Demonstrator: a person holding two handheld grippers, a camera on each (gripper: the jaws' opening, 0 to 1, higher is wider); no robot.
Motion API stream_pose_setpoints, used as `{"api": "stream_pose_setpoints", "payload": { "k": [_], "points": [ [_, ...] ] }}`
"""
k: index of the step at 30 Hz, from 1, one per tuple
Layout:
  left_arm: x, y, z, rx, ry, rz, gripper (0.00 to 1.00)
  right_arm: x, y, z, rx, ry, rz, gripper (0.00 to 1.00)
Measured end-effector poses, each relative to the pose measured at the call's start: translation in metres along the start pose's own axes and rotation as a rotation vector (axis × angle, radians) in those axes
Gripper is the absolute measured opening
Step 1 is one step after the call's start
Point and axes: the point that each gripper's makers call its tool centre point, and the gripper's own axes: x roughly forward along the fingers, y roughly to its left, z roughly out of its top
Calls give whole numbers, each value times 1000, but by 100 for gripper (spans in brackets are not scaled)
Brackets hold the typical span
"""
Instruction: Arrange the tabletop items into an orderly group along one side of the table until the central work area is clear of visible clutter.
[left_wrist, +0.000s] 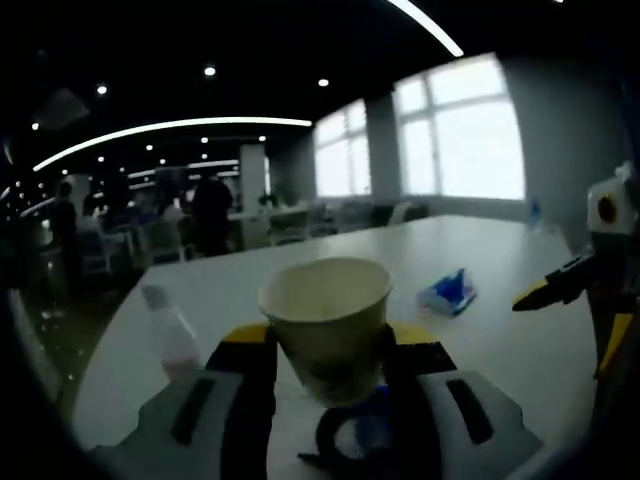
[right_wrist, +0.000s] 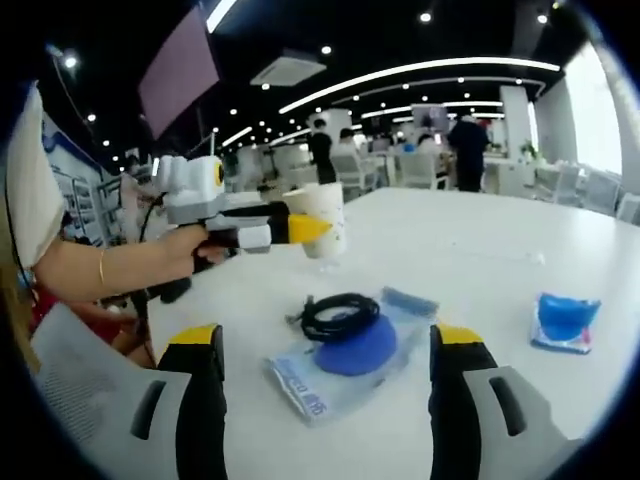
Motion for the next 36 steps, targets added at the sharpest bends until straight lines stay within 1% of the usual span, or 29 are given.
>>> {"api": "stream_pose_setpoints", "payload": {
  "k": [3,9,15,18,21,25,31,36],
  "points": [
    [8,8,-10,-7,8,8,40,5,-5,-5,-3,12,4,83],
    [18,23,-23,-22,5,40,40,17,-12,-17,-9,34,19,82],
    [30,33,-39,20,13,51,40,28,-14,-28,-25,68,40,82],
    [36,37,-46,8,7,57,40,31,-13,-34,-22,78,45,81],
    [44,40,-56,15,21,67,40,32,-14,-42,-11,94,49,81],
    [50,44,-61,9,21,73,40,32,-16,-48,6,108,49,80],
    [59,47,-67,7,14,81,40,31,-19,-48,0,111,39,80],
    [63,54,-69,-31,6,115,40,32,-20,-51,4,120,40,80]
  ]
}}
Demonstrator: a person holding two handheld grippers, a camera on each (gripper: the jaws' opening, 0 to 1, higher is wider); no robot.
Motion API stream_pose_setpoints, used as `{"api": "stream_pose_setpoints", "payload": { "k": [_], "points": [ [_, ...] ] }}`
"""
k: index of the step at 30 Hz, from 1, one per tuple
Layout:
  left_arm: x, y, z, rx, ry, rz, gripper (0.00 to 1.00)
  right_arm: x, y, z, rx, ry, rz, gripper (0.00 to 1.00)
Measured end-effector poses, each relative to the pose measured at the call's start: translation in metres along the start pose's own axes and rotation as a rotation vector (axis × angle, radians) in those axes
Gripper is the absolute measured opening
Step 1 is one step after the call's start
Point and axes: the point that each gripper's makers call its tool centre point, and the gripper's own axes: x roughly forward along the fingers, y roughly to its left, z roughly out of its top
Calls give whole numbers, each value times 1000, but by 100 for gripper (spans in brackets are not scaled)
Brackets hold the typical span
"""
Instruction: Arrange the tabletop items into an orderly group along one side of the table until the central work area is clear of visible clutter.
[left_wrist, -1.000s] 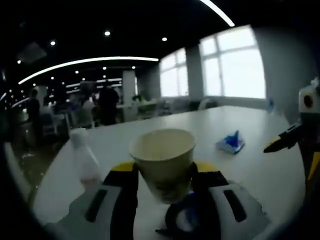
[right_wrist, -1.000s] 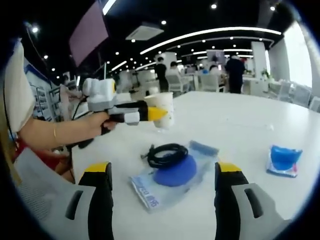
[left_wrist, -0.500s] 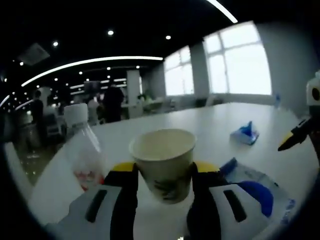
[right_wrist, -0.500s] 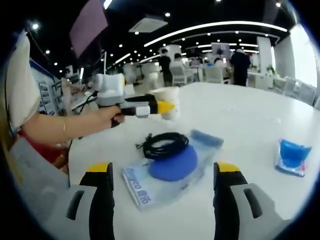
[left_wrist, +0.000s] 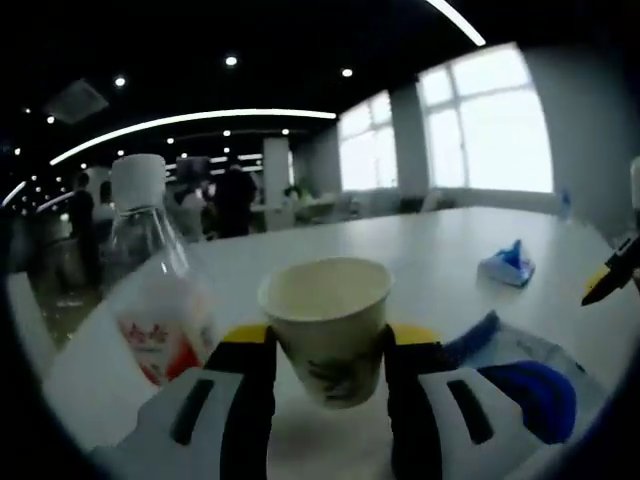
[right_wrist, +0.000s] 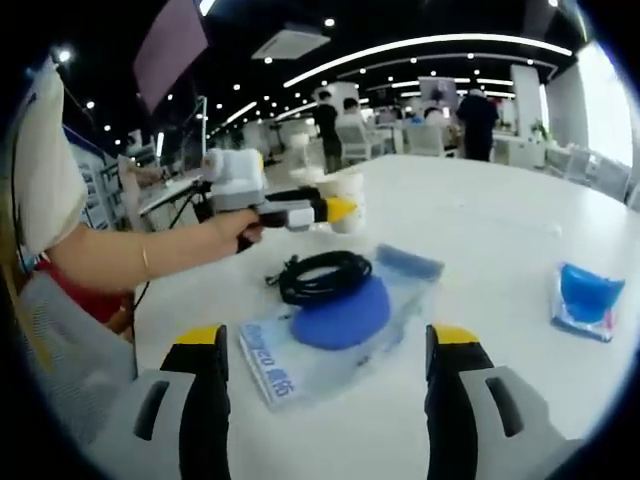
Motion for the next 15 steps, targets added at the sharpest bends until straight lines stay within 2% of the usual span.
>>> {"api": "stream_pose_setpoints", "payload": {
  "k": [6,15],
  "points": [
    [4,-3,-1,10,0,-9,40,-1,-3,4,43,-19,3,80],
    [8,-6,-18,20,50,-6,40,-2,-2,6,59,-28,6,79]
  ]
}}
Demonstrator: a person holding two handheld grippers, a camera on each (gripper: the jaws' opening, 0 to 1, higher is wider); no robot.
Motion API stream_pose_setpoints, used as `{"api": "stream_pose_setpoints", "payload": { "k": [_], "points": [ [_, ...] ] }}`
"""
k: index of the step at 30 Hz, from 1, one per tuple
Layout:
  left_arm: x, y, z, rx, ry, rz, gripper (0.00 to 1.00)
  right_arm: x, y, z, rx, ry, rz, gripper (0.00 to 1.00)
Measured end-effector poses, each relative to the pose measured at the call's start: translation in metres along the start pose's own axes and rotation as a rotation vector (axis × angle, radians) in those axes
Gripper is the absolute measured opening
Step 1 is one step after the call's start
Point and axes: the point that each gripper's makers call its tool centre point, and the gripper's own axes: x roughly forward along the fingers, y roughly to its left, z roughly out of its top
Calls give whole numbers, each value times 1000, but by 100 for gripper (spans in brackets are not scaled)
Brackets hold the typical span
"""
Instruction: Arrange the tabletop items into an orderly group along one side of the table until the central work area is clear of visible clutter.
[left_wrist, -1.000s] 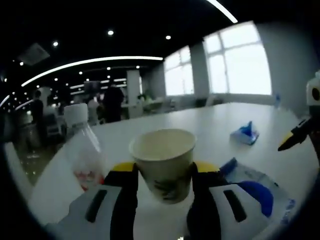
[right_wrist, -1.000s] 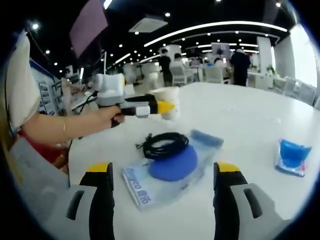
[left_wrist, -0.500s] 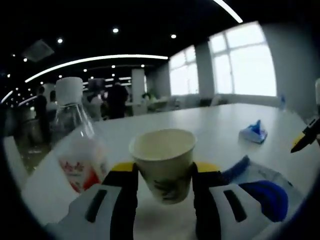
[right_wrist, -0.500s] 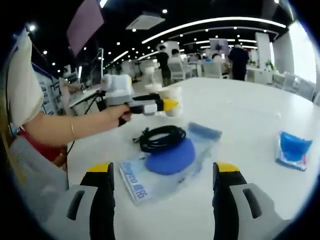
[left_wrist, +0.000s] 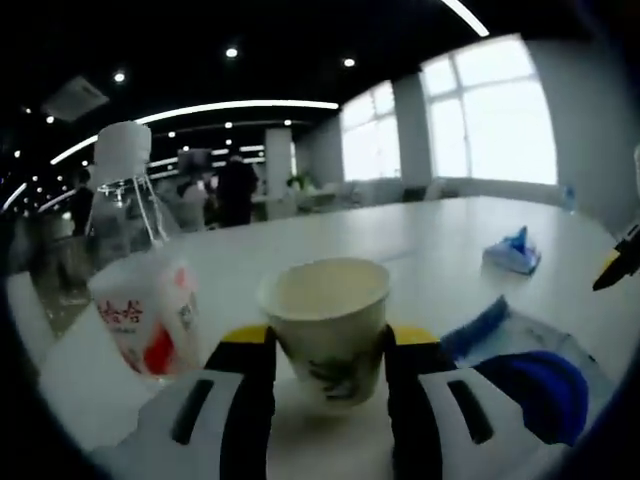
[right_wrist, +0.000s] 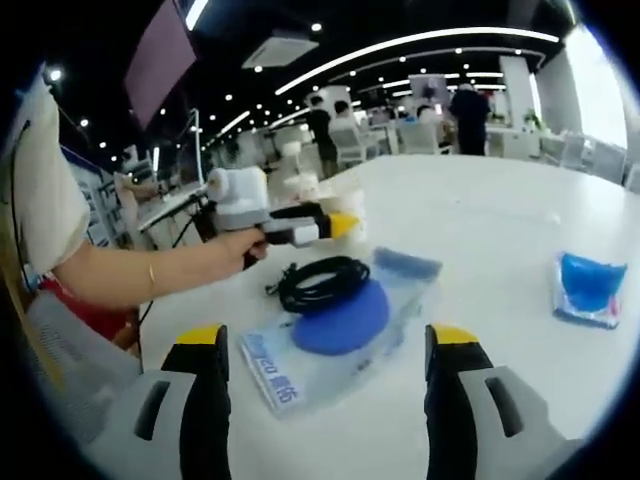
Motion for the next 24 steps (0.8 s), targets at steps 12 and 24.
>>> {"api": "stream_pose_setpoints", "payload": {
  "k": [12,24],
  "points": [
    [0,-1,-12,14,38,-2,40,0,1,2,-3,-1,4,80],
    [-14,-8,-7,-6,59,-14,66,0,11,10,-19,-21,26,85]
  ]
}}
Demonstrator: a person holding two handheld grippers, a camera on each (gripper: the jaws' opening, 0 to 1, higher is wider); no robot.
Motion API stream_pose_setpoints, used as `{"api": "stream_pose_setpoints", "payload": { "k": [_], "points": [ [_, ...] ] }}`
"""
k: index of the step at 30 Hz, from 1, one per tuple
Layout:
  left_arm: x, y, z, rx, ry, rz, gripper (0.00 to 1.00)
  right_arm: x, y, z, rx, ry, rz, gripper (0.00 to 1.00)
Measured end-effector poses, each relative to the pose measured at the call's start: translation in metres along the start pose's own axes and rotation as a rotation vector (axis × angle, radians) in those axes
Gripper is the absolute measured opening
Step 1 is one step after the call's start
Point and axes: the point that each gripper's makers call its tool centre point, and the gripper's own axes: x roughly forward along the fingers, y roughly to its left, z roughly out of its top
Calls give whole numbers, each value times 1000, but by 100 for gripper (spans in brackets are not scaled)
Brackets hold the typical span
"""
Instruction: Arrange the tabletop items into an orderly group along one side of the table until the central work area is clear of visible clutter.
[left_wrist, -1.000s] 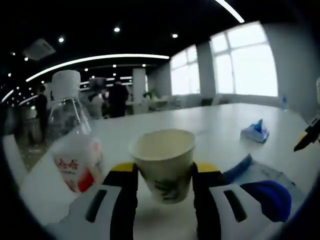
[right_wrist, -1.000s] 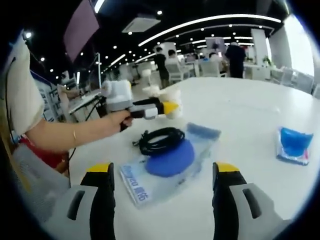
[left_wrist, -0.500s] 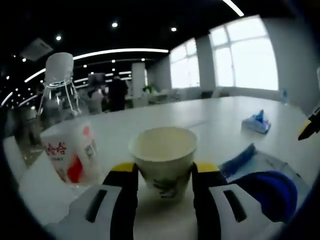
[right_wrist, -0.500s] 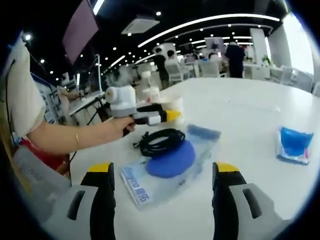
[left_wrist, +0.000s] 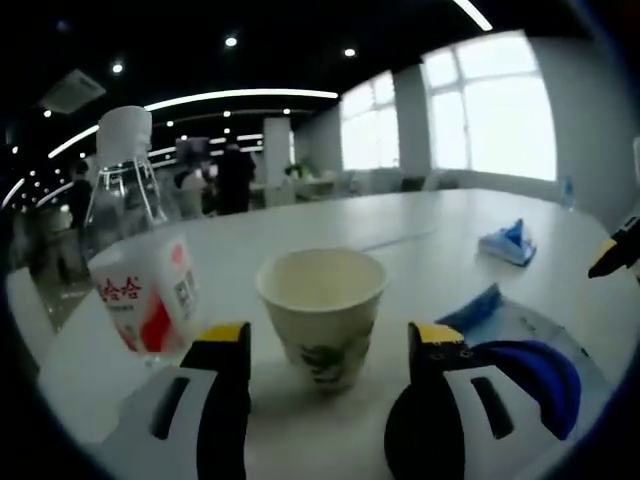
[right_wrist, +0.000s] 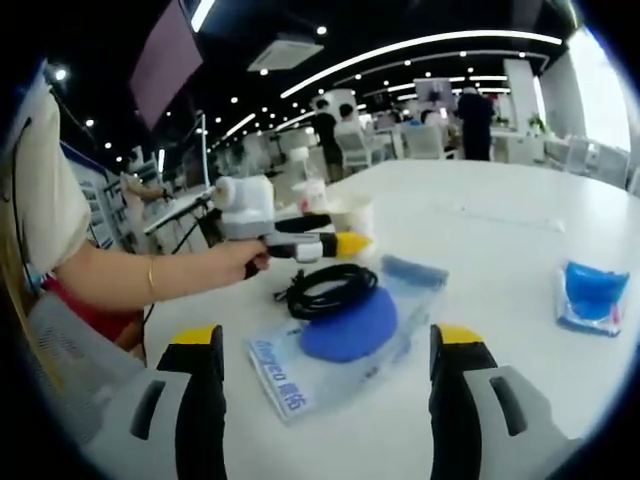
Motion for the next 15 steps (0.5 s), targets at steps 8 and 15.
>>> {"api": "stream_pose_setpoints", "payload": {
  "k": [8,15],
  "points": [
    [-14,-20,3,6,16,-53,82,-1,10,9,-17,-17,29,94],
    [-33,-34,16,6,10,-89,96,-3,20,9,-33,-4,63,100]
  ]
}}
